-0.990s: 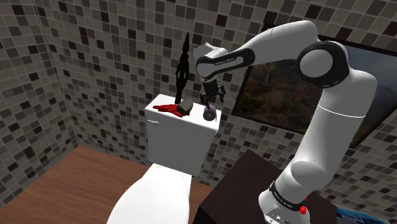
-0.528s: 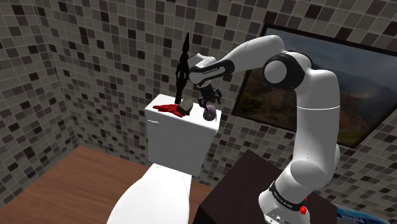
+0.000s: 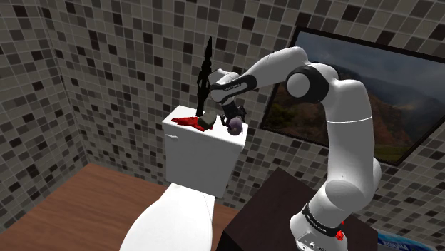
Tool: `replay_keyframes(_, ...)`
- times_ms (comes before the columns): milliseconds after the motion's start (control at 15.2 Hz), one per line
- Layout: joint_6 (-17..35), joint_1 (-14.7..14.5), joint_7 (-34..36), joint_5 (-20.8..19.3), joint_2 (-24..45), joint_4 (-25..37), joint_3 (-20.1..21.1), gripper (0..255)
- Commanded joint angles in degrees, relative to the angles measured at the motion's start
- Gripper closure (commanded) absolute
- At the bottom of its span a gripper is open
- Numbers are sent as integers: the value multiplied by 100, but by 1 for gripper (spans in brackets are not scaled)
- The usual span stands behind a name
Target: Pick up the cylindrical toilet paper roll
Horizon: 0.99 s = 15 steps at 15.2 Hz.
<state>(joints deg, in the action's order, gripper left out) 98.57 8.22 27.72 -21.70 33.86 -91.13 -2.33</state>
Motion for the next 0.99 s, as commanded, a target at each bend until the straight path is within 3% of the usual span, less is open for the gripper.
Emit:
replay_keyframes(0, 67, 7, 17, -5, 52, -14, -2, 0)
replay_keyframes(66, 66, 7, 17, -5, 52, -13, -2, 0)
replay_keyframes(132, 68, 8, 17, -5, 42, -25, -2, 255)
replay_keyframes(924, -89, 1, -39, 3, -69, 30, -1, 255)
